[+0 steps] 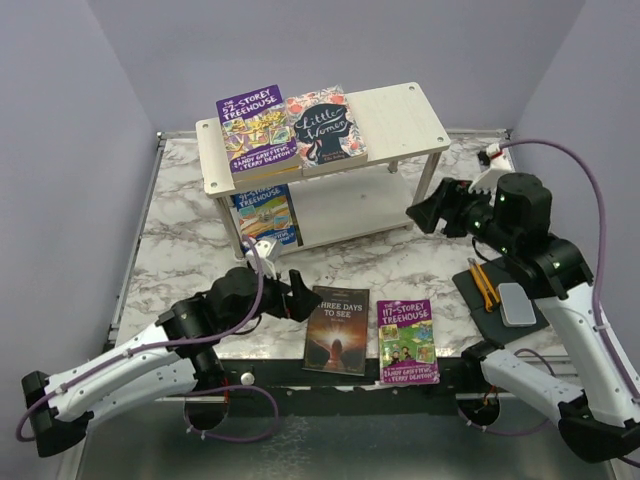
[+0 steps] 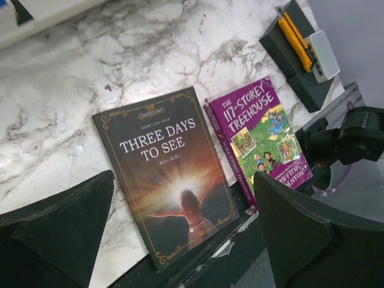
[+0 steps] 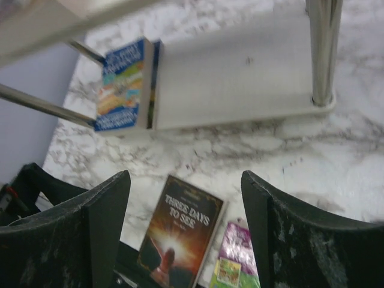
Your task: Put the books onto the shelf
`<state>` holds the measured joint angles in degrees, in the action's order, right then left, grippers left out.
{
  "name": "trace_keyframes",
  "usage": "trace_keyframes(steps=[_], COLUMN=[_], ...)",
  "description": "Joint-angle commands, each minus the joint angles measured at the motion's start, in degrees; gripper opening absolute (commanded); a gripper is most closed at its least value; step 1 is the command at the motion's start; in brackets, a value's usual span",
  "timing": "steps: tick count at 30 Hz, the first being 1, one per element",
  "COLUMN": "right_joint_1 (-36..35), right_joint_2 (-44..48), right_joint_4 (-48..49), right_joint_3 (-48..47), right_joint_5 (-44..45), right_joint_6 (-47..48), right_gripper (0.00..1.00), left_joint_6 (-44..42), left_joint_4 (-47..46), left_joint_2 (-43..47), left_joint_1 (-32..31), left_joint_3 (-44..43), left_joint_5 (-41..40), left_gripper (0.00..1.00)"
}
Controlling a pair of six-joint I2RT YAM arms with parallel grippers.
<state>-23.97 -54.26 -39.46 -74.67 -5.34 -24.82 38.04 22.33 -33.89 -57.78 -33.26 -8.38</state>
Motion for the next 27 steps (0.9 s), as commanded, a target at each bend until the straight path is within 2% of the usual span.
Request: trace_keyframes(steps=[1,11,16,27], right_joint_1=[-0.03,0.00,0.00,-0.02], right_joint_2=[3.54,9.01,10.31,8.89], right_joint_4=[-6.05,-10.79,-10.76,-8.84], right_joint_3=[11.42,34.00,38.55,46.78], right_joint_5=[1.19,7.08,8.45,6.99], right_joint_6=[-4.55,-19.93,-26.83,-30.08], right_gripper=[0.78,0.82,0.82,0.82], left_joint_6=[4.21,7.04,6.96,7.90], left_joint_4=[-7.41,-19.42,-20.98,-21.70], left_joint_2=[-4.68,-14.20,-15.76,-12.01], left_joint_1=[-0.06,-0.19,-0.21,-0.14], left_joint_3=[2.43,5.83,6.12,9.02], left_joint_5=[4.90,10.68,11.96,12.49], left_gripper=[0.99,0.99,0.99,0.99])
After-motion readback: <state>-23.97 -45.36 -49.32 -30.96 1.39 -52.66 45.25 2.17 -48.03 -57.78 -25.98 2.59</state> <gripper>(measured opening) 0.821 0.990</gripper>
